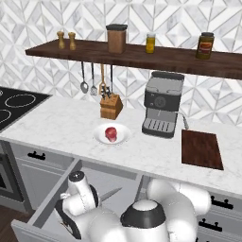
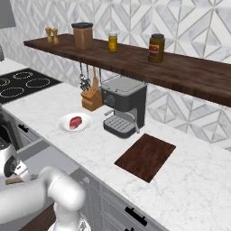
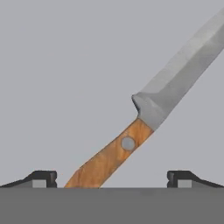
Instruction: Pick up the knife from the drawer and place it on the cutting board. Then place the meat from the plate to the cutting board.
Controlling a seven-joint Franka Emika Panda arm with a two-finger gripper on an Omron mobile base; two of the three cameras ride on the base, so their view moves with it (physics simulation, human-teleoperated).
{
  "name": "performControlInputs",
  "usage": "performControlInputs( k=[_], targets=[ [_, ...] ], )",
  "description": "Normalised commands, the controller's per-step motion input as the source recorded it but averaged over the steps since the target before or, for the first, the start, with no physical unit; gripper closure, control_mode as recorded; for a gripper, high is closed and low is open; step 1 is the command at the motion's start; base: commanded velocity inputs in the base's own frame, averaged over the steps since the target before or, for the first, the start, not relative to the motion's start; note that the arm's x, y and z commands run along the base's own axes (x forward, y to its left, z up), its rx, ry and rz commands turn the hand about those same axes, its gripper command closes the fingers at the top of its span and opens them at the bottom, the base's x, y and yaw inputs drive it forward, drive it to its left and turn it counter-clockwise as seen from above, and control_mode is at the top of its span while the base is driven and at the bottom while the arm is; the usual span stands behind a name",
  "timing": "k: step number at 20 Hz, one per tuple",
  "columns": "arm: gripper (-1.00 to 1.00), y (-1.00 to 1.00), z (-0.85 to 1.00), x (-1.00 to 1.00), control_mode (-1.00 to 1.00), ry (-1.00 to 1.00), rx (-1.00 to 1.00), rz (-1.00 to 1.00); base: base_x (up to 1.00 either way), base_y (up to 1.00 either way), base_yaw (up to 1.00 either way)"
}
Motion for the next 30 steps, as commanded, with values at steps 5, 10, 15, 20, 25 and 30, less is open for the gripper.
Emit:
performControlInputs(
  k=[5, 10, 15, 20, 25, 30],
  targets=[
    [-1.00, 0.12, -0.59, 0.15, -1.00, -0.13, 0.00, 0.00, 0.00, 0.00, 0.00],
    [1.00, 0.02, -0.76, -0.09, -1.00, -0.13, 0.02, 0.00, 0.00, 0.00, 0.00],
    [1.00, 0.12, 0.00, -0.47, -1.00, 0.07, 0.11, 0.01, 0.00, 0.00, 0.00],
    [1.00, 0.08, 0.55, -0.73, -1.00, 0.11, 0.14, 0.04, 0.00, 0.00, 0.00],
    [1.00, 0.00, 1.00, -0.58, -1.00, -0.13, 0.08, 0.00, 0.00, 0.00, 0.00],
    [1.00, -0.03, 1.00, -0.52, -1.00, -0.38, 0.00, 0.00, 0.00, 0.00, 0.00]
  ],
)
